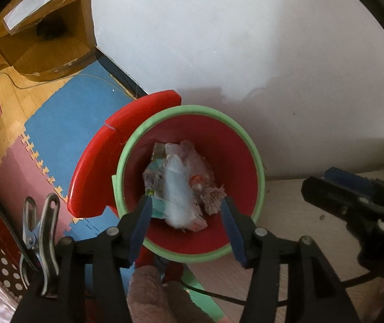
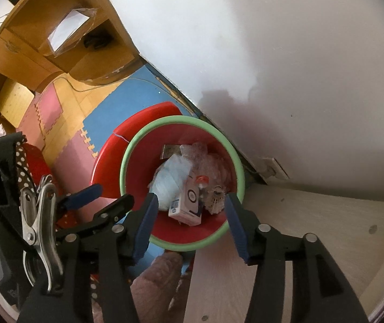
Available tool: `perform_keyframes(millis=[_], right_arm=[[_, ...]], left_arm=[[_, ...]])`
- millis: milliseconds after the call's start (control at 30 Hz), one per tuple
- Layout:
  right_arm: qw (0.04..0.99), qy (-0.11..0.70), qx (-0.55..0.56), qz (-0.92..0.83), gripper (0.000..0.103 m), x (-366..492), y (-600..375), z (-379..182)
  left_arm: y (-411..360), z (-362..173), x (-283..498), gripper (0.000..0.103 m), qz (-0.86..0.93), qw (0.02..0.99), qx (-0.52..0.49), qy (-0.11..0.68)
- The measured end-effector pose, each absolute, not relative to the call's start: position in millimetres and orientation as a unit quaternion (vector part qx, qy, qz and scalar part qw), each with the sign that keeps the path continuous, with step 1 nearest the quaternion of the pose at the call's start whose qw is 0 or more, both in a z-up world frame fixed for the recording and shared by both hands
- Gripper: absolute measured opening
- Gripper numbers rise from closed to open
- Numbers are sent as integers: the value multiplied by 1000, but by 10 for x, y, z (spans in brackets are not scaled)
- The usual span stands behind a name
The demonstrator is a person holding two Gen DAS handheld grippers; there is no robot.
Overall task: Collect trash
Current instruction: 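Open both grippers to drop the mask and bottle into the bucket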
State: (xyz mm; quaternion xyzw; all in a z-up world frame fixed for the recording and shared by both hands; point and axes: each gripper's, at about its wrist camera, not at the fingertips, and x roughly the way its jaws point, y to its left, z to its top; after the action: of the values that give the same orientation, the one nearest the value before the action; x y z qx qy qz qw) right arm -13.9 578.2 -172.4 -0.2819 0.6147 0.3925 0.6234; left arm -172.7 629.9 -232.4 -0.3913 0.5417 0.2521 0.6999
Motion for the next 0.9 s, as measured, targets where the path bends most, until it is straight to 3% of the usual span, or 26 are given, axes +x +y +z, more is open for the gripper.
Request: perform_keyframes(millis=[400, 900], right_arm=[[636, 600, -258, 411, 53, -226, 5662, -1470], [664, 549, -225, 456, 53, -601, 5214, -861]], left_arm=[[6272, -2128, -1831, 56, 259, 705, -391, 533], [5991, -1463, -2172, 56, 290, 724, -384, 494]])
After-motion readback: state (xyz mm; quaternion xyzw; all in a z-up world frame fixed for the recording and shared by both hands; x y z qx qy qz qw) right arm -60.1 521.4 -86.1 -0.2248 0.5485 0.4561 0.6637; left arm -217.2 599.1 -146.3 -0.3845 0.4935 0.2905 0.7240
